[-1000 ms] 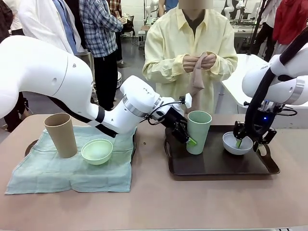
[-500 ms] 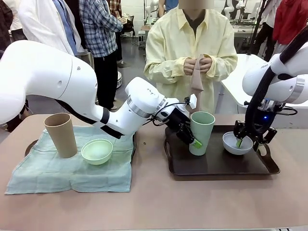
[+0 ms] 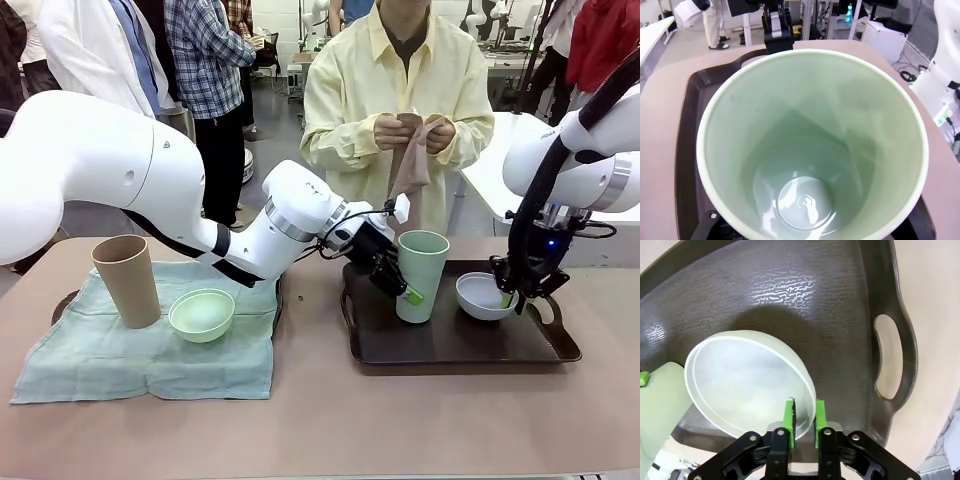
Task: Set up a tray with a mat and arrange the tableware.
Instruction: Pick up the Picnic Bowl and Reusable plastic cup from the Handle tray in front of the human's position and hold them in the air.
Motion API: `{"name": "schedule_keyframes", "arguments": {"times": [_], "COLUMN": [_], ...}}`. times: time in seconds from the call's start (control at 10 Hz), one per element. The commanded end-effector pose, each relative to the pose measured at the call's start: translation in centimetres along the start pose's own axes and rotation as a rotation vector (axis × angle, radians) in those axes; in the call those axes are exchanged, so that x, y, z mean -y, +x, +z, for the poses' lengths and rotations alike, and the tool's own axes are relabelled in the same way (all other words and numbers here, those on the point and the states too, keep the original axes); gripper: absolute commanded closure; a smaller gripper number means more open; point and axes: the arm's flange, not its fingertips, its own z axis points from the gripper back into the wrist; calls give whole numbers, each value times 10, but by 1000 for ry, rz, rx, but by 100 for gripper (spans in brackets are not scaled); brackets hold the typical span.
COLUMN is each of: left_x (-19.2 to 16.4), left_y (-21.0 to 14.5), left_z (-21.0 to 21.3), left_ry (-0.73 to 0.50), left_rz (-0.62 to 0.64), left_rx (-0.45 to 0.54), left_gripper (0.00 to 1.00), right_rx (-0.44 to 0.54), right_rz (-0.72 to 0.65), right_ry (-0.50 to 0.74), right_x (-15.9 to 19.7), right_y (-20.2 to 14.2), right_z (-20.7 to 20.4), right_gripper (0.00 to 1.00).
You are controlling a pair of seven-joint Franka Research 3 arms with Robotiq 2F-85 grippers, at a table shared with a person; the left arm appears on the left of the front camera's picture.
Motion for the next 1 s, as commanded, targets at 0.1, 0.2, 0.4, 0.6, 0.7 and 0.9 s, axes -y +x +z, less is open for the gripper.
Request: {"name": "schedule_keyframes", "arguments": {"times": [0.1, 0.2, 0.4, 0.6, 0.7, 0.9], "left_x": [0, 0, 2, 19, 31, 62], "left_y": [4, 4, 4, 13, 24, 57], "left_z": [1, 2, 7, 25, 39, 78], "left_ry": [-10, -9, 7, 25, 38, 67], "left_rz": [6, 11, 23, 7, -5, -23], "left_rx": [11, 11, 11, -18, -15, -3], "left_gripper": [100, 100, 72, 22, 22, 22], "right_rx": [-14, -11, -20, -41, -42, -42], "right_rz": [12, 15, 18, 61, 88, 131], "right_ry": [16, 13, 8, 65, 83, 99], "right_x": [2, 2, 2, 2, 4, 10], "right_y": [3, 3, 2, -17, -30, -61], "right_z": [0, 0, 0, 25, 44, 91], "right_gripper": [100, 100, 100, 100, 100, 100]}}
